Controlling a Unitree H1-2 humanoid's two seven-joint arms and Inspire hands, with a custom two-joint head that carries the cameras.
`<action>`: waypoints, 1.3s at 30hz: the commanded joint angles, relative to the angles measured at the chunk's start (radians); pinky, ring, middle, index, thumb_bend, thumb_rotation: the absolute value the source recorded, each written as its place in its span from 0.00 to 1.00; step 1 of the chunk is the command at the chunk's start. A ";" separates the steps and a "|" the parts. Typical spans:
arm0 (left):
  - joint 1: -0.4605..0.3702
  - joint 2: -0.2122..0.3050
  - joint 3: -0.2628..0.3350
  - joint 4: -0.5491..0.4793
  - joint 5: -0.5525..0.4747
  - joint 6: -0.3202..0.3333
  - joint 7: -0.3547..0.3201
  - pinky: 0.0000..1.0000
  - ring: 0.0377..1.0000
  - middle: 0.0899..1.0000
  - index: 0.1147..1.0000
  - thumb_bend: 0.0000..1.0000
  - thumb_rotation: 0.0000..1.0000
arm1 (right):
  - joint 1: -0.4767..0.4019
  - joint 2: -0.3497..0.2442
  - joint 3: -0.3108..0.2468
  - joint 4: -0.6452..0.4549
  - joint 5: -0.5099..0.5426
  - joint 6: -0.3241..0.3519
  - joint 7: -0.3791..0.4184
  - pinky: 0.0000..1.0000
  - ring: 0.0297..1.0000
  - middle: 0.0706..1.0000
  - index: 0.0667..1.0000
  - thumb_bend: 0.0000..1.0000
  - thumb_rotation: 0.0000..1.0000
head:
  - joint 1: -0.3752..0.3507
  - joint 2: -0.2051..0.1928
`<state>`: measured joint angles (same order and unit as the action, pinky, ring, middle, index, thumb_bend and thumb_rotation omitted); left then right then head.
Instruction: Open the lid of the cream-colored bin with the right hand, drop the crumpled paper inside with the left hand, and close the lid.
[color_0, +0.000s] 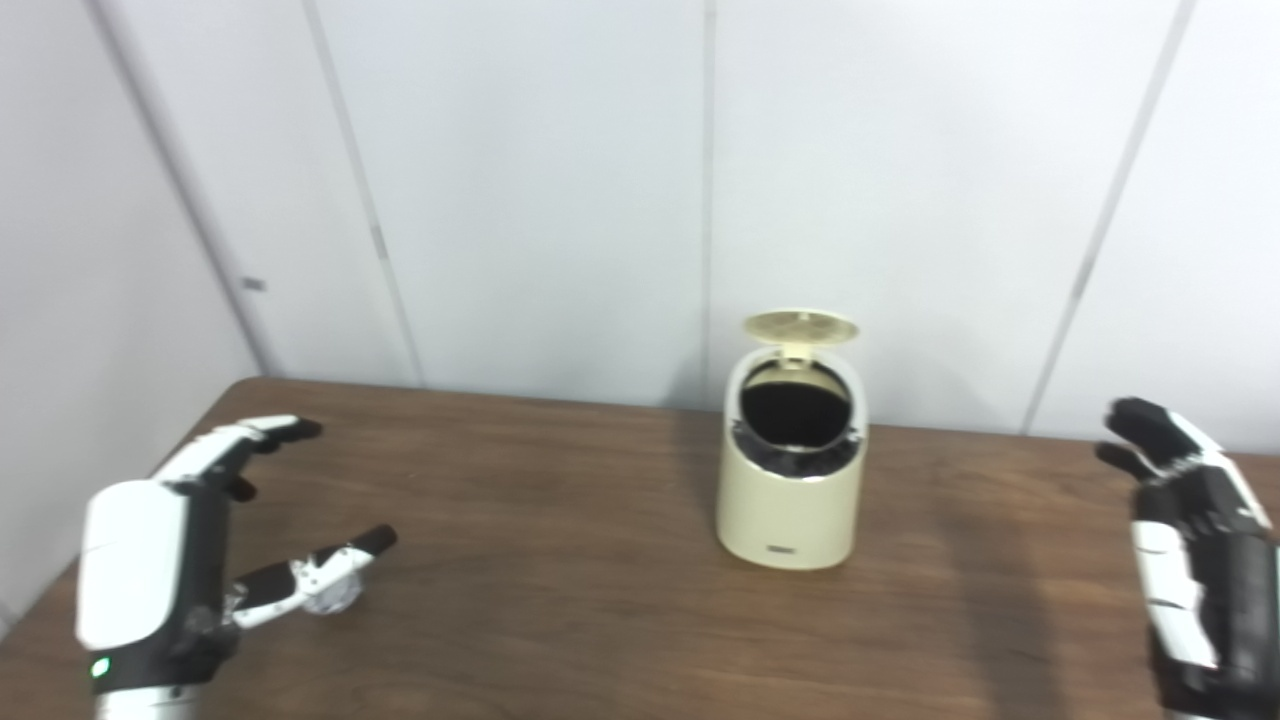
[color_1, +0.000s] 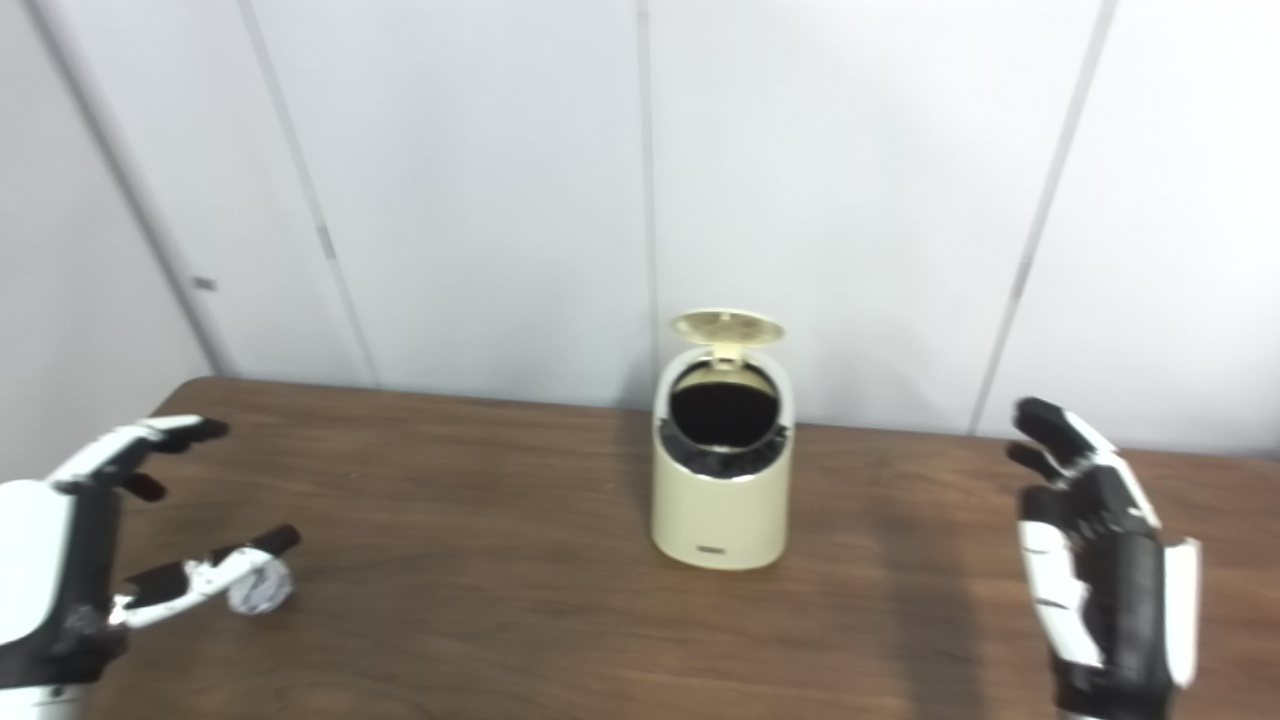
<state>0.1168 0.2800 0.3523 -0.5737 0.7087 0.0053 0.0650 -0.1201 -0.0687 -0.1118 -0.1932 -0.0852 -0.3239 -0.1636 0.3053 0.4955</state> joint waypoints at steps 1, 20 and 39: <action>0.000 0.017 0.003 -0.028 0.037 0.014 -0.002 0.52 0.68 0.70 0.68 1.00 0.31 | -0.037 -0.015 -0.009 -0.043 0.019 0.005 0.011 0.67 0.77 0.76 0.70 0.13 0.66 | 0.031 -0.004; 0.041 0.025 -0.053 0.119 0.202 0.125 -0.036 0.64 0.78 0.84 0.84 1.00 0.56 | -0.074 -0.062 -0.040 0.017 0.026 -0.009 0.026 0.54 0.68 0.68 0.66 0.05 0.48 | 0.244 -0.022; 0.023 0.032 -0.113 0.230 0.193 0.167 0.016 0.68 0.81 0.84 0.83 1.00 0.51 | -0.089 -0.078 -0.055 0.069 0.116 -0.047 0.066 0.54 0.67 0.68 0.64 0.00 0.11 | 0.290 -0.033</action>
<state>0.1624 0.2885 0.2356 -0.3404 0.9013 0.1700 0.0636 -0.1788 -0.1316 -0.1604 -0.0928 0.0234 -0.3337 -0.1029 0.5967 0.4617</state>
